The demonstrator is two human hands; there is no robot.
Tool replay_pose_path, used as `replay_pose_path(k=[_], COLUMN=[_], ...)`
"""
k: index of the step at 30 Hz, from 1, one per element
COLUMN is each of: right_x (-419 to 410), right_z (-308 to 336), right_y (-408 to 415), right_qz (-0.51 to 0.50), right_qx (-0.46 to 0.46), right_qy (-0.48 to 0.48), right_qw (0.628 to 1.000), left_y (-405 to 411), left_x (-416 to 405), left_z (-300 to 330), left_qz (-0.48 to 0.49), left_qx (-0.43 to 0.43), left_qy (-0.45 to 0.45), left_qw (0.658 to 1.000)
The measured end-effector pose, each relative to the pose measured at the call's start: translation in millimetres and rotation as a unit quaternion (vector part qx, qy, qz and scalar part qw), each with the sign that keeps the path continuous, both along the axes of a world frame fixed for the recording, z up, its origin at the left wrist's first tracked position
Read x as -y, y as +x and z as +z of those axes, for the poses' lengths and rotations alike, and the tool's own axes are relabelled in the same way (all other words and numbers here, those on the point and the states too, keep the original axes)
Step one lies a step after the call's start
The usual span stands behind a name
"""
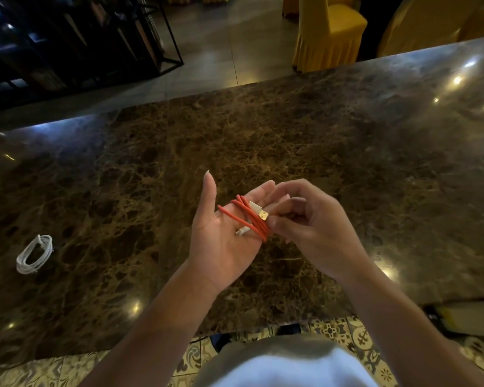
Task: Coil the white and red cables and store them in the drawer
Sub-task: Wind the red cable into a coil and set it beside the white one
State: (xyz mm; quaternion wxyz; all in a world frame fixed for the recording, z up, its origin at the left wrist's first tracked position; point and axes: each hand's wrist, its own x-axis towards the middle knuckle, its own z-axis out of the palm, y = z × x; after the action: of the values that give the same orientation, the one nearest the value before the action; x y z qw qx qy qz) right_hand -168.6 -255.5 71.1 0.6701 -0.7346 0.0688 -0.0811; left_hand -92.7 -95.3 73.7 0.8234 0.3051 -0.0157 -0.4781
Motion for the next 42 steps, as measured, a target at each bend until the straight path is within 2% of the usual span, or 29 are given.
replay_pose_path(k=[4, 9, 13, 18, 22, 27, 32, 38, 42], right_x=[-10.8, -25.3, -22.0, -21.3, -18.3, -30.1, -39.4, -43.9, -42.7], right_z=[1.2, -5.9, -11.8, -8.3, -7.0, -24.3, -37.1, -39.4, -39.3], right_y=[-4.7, -5.9, -3.0, -0.6, 3.1, 1.2, -2.1, -4.3, -3.5], right_qz=[0.032, 0.034, 0.053, 0.065, 0.115, 0.021, -0.050, -0.088, -0.126], right_qx=[0.002, 0.069, 0.033, 0.004, -0.013, 0.051, 0.121, 0.152, 0.124], right_qy=[0.013, -0.157, -0.250, -0.274, -0.276, -0.300, -0.272, -0.269, -0.309], right_qw=[0.999, 0.985, 0.966, 0.959, 0.954, 0.952, 0.953, 0.947, 0.935], left_y=[3.3, 3.5, 3.2, 1.2, 2.7, 1.9, 2.2, 5.9, 8.5], left_x=[-1.2, 0.6, 3.0, 4.7, 2.1, 1.6, 2.4, 5.2, 9.9], left_z=[-0.2, 0.1, -2.8, -4.4, -3.4, 2.4, 3.5, 7.8, 9.9], left_qz=[0.016, 0.054, 0.060, 0.047, 0.034, 0.042, 0.059, 0.090, 0.100], left_qx=[0.001, 0.009, -0.007, -0.020, -0.040, -0.062, -0.056, -0.069, -0.065], left_qy=[0.014, 0.085, 0.125, 0.137, 0.139, 0.121, 0.127, 0.145, 0.201], left_qw=[1.000, 0.995, 0.990, 0.989, 0.989, 0.990, 0.989, 0.983, 0.972])
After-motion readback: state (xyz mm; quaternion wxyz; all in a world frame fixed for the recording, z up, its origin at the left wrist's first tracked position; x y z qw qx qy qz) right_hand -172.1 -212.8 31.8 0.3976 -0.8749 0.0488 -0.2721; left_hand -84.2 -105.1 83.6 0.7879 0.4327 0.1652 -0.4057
